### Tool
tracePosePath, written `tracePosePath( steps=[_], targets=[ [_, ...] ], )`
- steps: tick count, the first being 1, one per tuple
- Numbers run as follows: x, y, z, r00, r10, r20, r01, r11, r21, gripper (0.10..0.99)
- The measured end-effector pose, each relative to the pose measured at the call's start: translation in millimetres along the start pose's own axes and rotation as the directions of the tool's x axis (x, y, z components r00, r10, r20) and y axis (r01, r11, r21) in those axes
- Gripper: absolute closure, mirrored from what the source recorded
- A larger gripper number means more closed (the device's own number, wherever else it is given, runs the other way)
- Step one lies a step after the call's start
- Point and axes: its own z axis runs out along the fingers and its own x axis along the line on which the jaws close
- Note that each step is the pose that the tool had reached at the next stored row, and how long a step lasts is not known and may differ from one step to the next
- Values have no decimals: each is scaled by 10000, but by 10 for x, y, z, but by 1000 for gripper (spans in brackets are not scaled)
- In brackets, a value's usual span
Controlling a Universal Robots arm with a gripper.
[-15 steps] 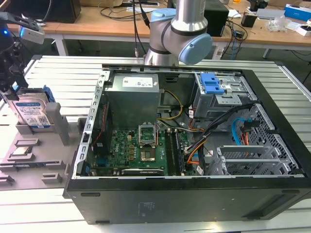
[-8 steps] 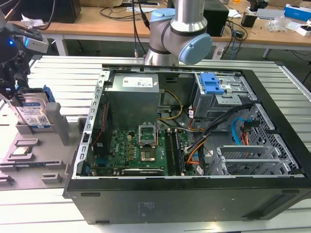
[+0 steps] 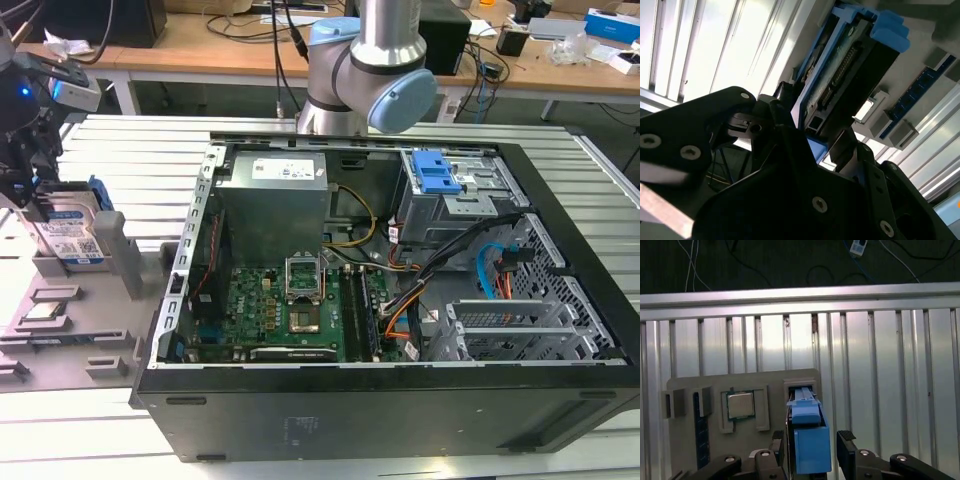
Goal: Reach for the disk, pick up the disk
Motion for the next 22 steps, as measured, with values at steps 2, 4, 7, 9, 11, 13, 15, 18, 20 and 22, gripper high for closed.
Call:
tracePosePath(
  steps=[2, 4, 7, 9, 11, 13, 15, 18, 20, 22],
  targets=[
    [-1, 1, 3, 10000, 1, 14, -2, 9995, 303, 541],
    [0, 0, 2, 10000, -1, 16, 1, 9993, 367, 541],
    [1, 42, 7, 10000, 0, 16, -1, 9992, 388, 541],
    [2, 61, 15, 10000, 0, 18, -1, 9992, 390, 541],
    [3, 61, 14, 10000, -1, 16, 0, 9992, 388, 541],
    [3, 62, 14, 10000, 0, 16, 0, 9993, 387, 541],
    [3, 61, 15, 10000, -1, 18, 1, 9993, 387, 624],
    [3, 61, 16, 10000, 0, 16, 0, 9992, 388, 718],
    [3, 62, 16, 10000, 0, 16, 0, 9993, 387, 718],
    [3, 62, 16, 10000, -1, 16, 0, 9992, 387, 718]
  ],
)
